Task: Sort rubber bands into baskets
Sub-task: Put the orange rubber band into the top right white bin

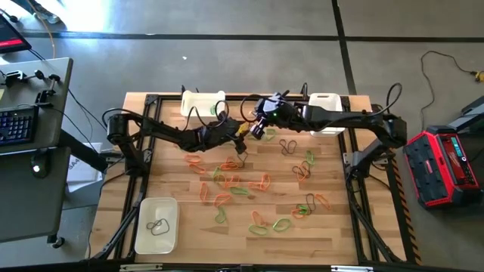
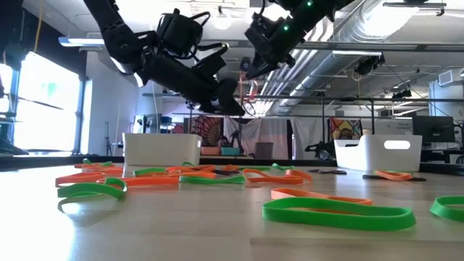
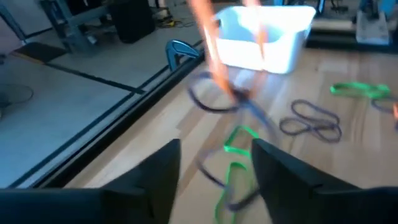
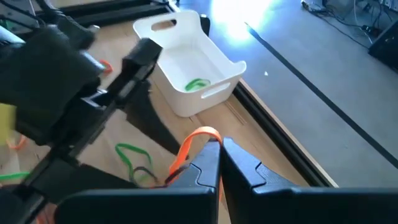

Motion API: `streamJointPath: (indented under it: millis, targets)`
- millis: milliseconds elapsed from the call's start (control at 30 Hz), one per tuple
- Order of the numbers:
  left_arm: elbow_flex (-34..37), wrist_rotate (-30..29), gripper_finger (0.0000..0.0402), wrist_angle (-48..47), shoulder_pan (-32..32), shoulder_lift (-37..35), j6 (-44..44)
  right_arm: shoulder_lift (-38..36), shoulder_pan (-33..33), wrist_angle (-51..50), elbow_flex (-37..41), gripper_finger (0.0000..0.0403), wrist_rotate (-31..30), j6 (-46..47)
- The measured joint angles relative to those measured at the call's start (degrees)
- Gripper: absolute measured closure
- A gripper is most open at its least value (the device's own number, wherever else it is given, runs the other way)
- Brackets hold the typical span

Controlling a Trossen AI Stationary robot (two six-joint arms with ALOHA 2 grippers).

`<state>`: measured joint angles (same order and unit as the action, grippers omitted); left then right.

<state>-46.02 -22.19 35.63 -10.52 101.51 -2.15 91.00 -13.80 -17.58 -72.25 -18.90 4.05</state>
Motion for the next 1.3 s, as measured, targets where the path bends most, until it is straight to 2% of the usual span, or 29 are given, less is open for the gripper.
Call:
streamJointPath:
  millis: [167,233,633,833,1067,1300]
  targets:
    - [0.11,-0.22,0.0358,-4.50,1.02,-1.37,-4.00,0.00,-1.42,-3.11,0.00,0.0403,-0.06,-0.22]
    - [0.09,-1.16,0.0390,-5.24,1.20,-2.14,-4.46,0.00,-2.22,-4.17,0.00,0.0403,-0.13,-0.27]
    - [0.07,-2.74,0.0400,-14.56,-2.24,-10.40,-4.04,0.13,-9.17,-6.89,0.00,0.0403,-0.35,-3.12]
    - [0.09,-2.56,0.0401,-16.10,-3.08,-10.67,-2.45,1.36,-11.39,-7.67,-0.02,0.0403,-0.33,-3.55]
    - [0.09,-2.48,0.0401,-15.11,-3.07,-10.71,-0.86,8.04,-12.67,-4.59,0.00,0.0403,-0.24,-2.11]
    - [0.09,-2.29,0.0401,-17.52,-4.23,-10.70,0.98,11.34,-14.80,-2.82,-0.02,0.0403,0.07,-1.54]
